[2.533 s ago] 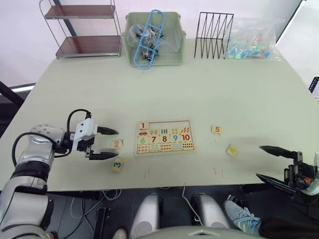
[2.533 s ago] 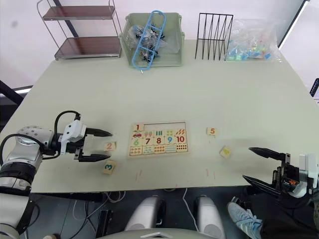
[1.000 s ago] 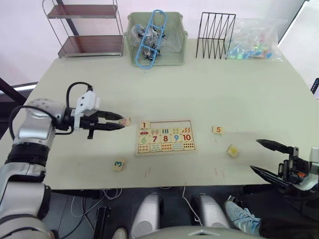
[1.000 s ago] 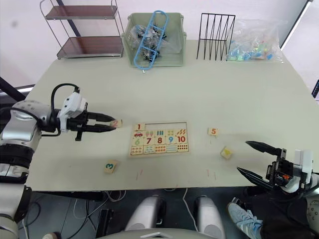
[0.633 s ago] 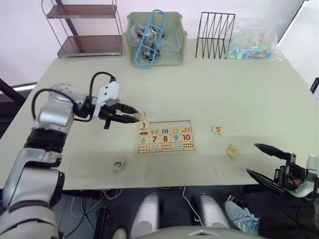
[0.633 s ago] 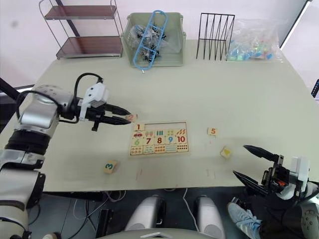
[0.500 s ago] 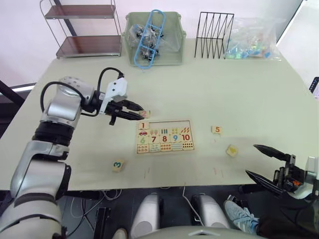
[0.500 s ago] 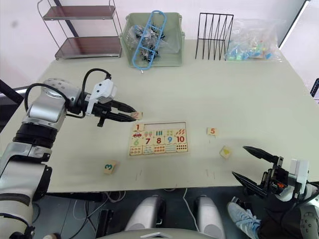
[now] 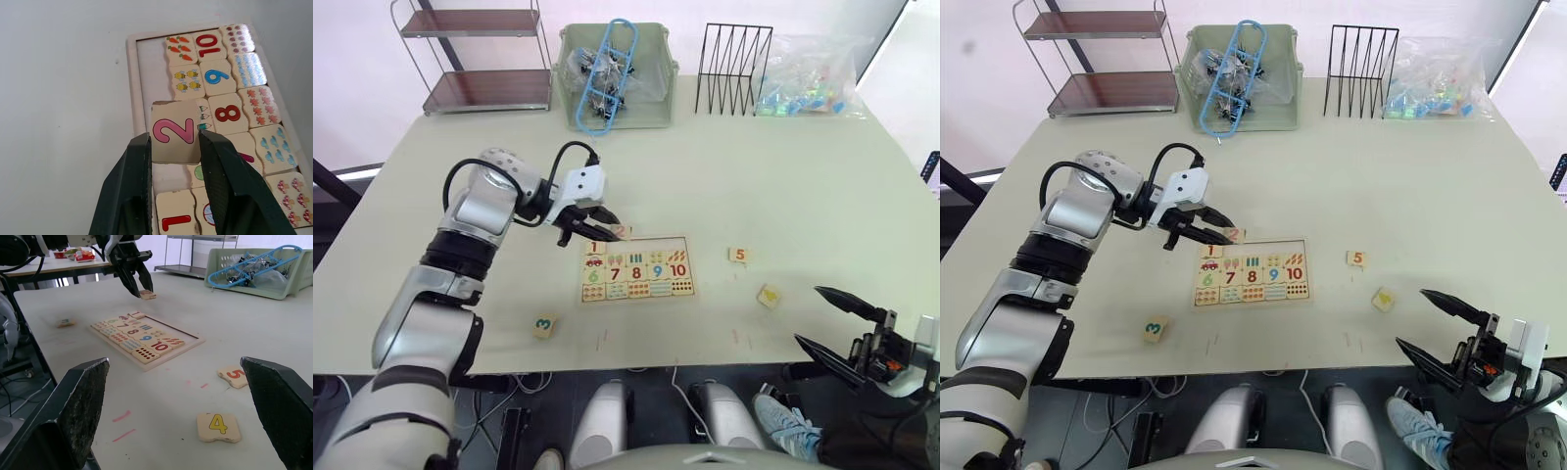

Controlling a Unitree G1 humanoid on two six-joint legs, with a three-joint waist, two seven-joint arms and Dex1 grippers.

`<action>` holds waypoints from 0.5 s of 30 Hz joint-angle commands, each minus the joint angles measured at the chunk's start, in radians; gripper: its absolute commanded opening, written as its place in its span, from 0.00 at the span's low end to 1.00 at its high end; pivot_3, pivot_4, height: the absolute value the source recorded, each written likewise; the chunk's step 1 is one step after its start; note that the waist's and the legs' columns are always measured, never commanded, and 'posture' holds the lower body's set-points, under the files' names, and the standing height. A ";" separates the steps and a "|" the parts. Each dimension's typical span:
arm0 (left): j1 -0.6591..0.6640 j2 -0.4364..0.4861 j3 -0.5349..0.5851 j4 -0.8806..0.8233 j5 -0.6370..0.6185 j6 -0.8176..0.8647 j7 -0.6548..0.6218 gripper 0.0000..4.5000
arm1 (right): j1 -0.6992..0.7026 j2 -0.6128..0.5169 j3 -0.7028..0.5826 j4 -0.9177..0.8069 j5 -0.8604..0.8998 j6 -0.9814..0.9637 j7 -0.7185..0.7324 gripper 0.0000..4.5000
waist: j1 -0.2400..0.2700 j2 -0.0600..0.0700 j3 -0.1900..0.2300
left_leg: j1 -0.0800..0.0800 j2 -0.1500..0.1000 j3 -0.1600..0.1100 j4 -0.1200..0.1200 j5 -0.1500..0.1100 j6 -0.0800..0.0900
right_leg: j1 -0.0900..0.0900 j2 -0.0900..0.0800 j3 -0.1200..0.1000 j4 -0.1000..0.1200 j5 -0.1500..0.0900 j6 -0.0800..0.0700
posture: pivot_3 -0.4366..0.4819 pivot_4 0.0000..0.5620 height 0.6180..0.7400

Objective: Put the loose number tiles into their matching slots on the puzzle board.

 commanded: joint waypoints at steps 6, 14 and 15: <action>-0.015 0.019 -0.033 -0.049 0.078 0.137 0.011 0.20 | -0.007 -0.011 -0.003 -0.057 0.008 -0.005 -0.037 1.00 | 0.000 0.000 0.000 | 0.000 0.000 0.000 0.000 0.000 0.000 | 0.000 0.000 0.000 0.000 0.000 0.000 | 0.48 0.27 1.00; 0.021 0.020 -0.058 -0.124 0.118 0.241 0.029 0.20 | -0.018 -0.019 0.006 -0.065 0.007 0.001 -0.052 1.00 | 0.000 0.000 0.000 | 0.000 0.000 0.000 0.000 0.000 0.000 | 0.000 0.000 0.000 0.000 0.000 0.000 | 0.48 0.27 1.00; 0.023 0.019 -0.062 -0.127 0.123 0.247 0.033 0.20 | -0.017 -0.019 0.008 -0.068 0.008 0.002 -0.055 1.00 | 0.000 0.000 0.000 | 0.000 0.000 0.000 0.000 0.000 0.000 | 0.000 0.000 0.000 0.000 0.000 0.000 | 0.48 0.27 1.00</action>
